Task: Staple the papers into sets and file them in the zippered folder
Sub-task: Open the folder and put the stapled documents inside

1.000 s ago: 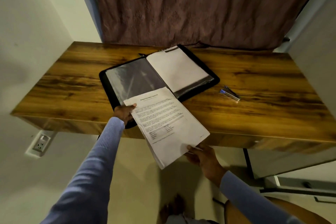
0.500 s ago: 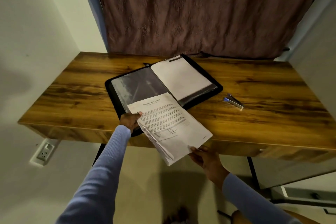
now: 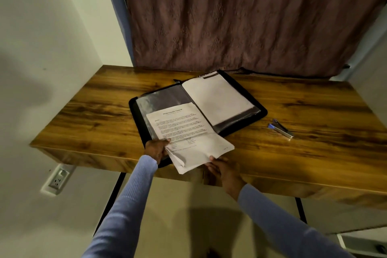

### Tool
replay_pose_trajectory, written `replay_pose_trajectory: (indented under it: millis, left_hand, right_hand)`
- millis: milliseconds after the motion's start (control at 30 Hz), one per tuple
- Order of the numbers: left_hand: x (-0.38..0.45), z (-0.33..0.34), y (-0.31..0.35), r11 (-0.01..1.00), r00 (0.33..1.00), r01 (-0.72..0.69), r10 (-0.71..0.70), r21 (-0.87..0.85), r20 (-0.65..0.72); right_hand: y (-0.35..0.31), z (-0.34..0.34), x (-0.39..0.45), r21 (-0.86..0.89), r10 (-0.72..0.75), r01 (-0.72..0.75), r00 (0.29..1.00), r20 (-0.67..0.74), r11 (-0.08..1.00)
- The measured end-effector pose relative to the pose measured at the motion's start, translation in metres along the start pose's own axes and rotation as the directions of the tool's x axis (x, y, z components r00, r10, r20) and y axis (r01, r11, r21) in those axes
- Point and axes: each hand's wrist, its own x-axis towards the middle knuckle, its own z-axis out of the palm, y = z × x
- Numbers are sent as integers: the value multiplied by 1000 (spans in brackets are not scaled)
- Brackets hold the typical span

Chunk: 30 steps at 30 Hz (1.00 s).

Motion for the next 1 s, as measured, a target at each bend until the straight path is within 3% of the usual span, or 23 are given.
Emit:
replay_pose_trajectory:
  millis: [133, 300, 500, 600, 767, 1000]
  left_hand:
    - [0, 2, 2, 999, 1000, -7, 8, -43, 9]
    - [5, 4, 5, 999, 1000, -11, 10, -36, -26]
    - [5, 5, 8, 1000, 999, 1, 0, 20, -52]
    - [7, 4, 5, 1000, 999, -17, 18, 22, -49]
    - [1, 8, 11, 996, 999, 24, -20, -87, 40]
    - [1, 9, 10, 999, 996, 5, -1, -51, 85]
  right_hand:
    - [-11, 28, 17, -30, 19, -16, 995, 99, 999]
    - [-18, 61, 30, 62, 78, -88, 986, 146, 994]
    - [-12, 49, 34, -30, 136, -132, 968, 210, 991]
    - [-15, 55, 38, -72, 82, -69, 977, 199, 995]
    - [-24, 79, 51, -34, 85, -81, 986, 146, 996]
    - [-22, 99, 67, -11, 11, -11, 998, 56, 1000]
